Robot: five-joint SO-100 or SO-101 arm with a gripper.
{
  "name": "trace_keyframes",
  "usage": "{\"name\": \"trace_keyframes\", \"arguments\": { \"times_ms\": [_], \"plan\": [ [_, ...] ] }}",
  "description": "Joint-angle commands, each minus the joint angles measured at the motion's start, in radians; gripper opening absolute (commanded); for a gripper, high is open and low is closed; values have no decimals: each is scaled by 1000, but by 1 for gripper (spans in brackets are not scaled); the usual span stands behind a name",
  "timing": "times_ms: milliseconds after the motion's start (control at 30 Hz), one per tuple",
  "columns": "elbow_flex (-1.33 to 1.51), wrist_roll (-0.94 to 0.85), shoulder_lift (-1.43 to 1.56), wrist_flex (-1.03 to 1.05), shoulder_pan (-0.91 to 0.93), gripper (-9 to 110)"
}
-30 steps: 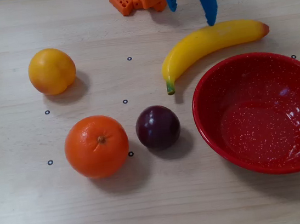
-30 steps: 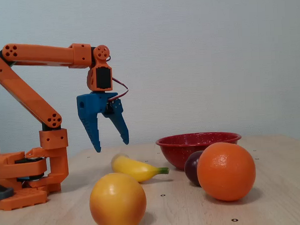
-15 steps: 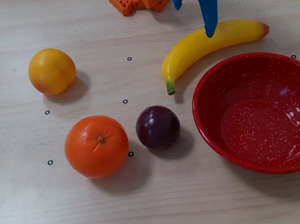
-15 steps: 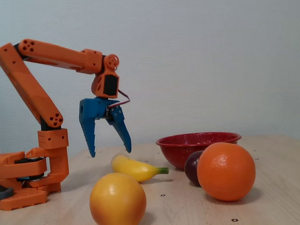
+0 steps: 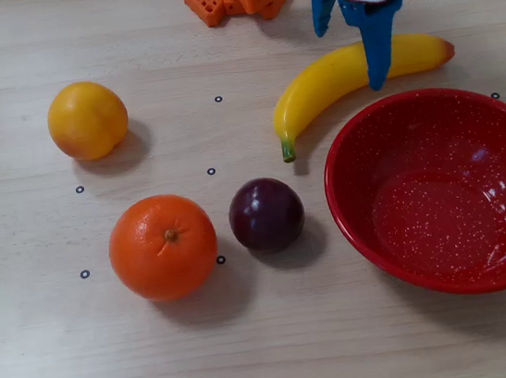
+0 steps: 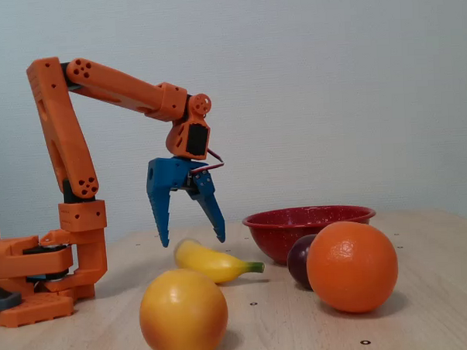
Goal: Put banana in the red bowl.
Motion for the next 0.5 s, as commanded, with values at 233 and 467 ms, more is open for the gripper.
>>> {"name": "trace_keyframes", "arguments": {
  "times_ms": [233, 467],
  "plan": [
    [-123, 21, -78, -14, 14, 40],
    [-112, 18, -132, -8, 28, 40]
  ]
}}
